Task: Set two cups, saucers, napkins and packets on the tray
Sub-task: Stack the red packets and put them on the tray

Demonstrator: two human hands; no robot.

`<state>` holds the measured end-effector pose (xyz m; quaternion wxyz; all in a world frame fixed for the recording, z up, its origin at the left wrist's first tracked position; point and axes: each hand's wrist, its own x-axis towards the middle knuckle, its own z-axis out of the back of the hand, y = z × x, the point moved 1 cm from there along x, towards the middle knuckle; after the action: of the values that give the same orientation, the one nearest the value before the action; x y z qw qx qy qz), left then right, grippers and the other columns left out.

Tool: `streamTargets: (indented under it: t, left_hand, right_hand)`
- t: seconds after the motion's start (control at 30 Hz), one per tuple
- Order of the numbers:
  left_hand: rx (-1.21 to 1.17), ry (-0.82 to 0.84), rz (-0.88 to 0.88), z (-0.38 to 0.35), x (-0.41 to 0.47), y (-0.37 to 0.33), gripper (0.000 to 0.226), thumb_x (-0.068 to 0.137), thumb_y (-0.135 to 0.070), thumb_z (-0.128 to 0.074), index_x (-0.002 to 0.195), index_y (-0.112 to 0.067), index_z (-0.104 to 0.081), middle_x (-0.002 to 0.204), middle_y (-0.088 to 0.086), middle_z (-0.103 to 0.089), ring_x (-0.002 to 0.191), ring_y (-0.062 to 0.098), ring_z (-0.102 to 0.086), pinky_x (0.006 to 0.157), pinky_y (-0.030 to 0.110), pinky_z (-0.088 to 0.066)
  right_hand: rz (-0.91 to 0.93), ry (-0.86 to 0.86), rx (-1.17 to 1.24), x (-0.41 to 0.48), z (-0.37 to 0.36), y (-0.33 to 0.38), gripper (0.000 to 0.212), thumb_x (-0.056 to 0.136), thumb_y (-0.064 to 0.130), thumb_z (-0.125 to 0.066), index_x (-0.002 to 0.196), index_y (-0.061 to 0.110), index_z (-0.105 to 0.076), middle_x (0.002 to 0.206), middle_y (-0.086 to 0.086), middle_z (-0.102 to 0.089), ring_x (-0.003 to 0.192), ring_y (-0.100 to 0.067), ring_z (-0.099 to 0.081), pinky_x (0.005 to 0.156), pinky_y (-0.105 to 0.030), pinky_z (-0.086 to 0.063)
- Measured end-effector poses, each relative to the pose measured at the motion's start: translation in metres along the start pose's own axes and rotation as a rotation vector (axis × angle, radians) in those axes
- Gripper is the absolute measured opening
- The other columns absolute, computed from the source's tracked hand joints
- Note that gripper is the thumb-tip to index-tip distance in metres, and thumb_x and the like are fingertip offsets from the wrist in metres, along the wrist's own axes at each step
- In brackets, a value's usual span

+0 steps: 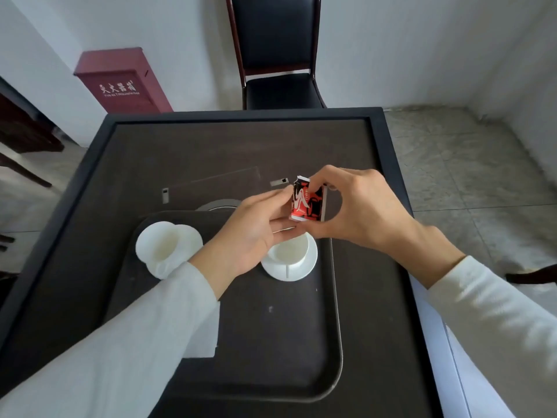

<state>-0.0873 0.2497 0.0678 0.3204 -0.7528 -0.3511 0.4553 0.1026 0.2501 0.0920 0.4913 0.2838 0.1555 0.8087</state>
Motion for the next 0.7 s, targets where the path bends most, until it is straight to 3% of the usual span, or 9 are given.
streamTargets:
  t: [0.13, 0.27, 0.47, 0.6, 0.7]
  left_hand:
    - [-0.165, 0.032, 0.028, -0.008, -0.055, 0.007, 0.028, 0.102, -0.031, -0.058, 0.121, -0.016, -0.07, 0.113, 0.009, -0.072, 0.097, 0.023, -0.071, 0.087, 0.038, -0.059]
    - [-0.325, 0.073, 0.066, -0.009, -0.102, 0.024, 0.044, 0.098, -0.032, -0.064, 0.137, -0.012, -0.06, 0.116, 0.009, -0.074, 0.1, 0.026, -0.074, 0.085, 0.042, -0.059]
    - [-0.429, 0.076, 0.102, -0.003, -0.158, 0.044, 0.038, 0.096, -0.035, -0.065, 0.129, -0.017, -0.065, 0.114, 0.009, -0.075, 0.099, 0.023, -0.075, 0.079, 0.036, -0.06]
    - [-0.491, 0.041, 0.114, -0.002, -0.184, 0.061, 0.048, 0.092, -0.036, -0.069, 0.135, -0.014, -0.064, 0.128, 0.011, -0.071, 0.116, 0.026, -0.069, 0.088, 0.037, -0.059]
    - [-0.526, 0.013, 0.12, -0.003, -0.2, 0.072, 0.049, 0.091, -0.035, -0.07, 0.135, -0.015, -0.063, 0.131, 0.012, -0.069, 0.119, 0.029, -0.068, 0.088, 0.039, -0.059]
  right_hand:
    - [0.015, -0.008, 0.071, -0.025, 0.017, 0.048, 0.051, 0.066, 0.047, -0.089, 0.101, 0.02, -0.066, 0.091, 0.007, -0.072, 0.083, -0.018, -0.069, 0.077, -0.039, -0.056]
    - [0.029, 0.039, 0.037, -0.048, 0.03, 0.091, 0.056, 0.065, 0.058, -0.085, 0.101, 0.02, -0.065, 0.092, 0.002, -0.073, 0.084, -0.024, -0.069, 0.077, -0.043, -0.056]
    - [0.005, 0.093, -0.013, -0.082, 0.028, 0.141, 0.051, 0.066, 0.048, -0.088, 0.102, 0.021, -0.065, 0.092, 0.009, -0.072, 0.082, -0.015, -0.068, 0.074, -0.037, -0.056]
    - [-0.048, 0.073, -0.006, -0.104, 0.018, 0.167, 0.05, 0.067, 0.045, -0.089, 0.104, 0.019, -0.067, 0.089, 0.011, -0.069, 0.071, -0.009, -0.065, 0.068, -0.025, -0.052]
    - [-0.088, 0.096, -0.02, -0.116, 0.012, 0.177, 0.048, 0.068, 0.042, -0.089, 0.104, 0.019, -0.067, 0.086, 0.009, -0.068, 0.065, -0.013, -0.063, 0.064, -0.027, -0.052]
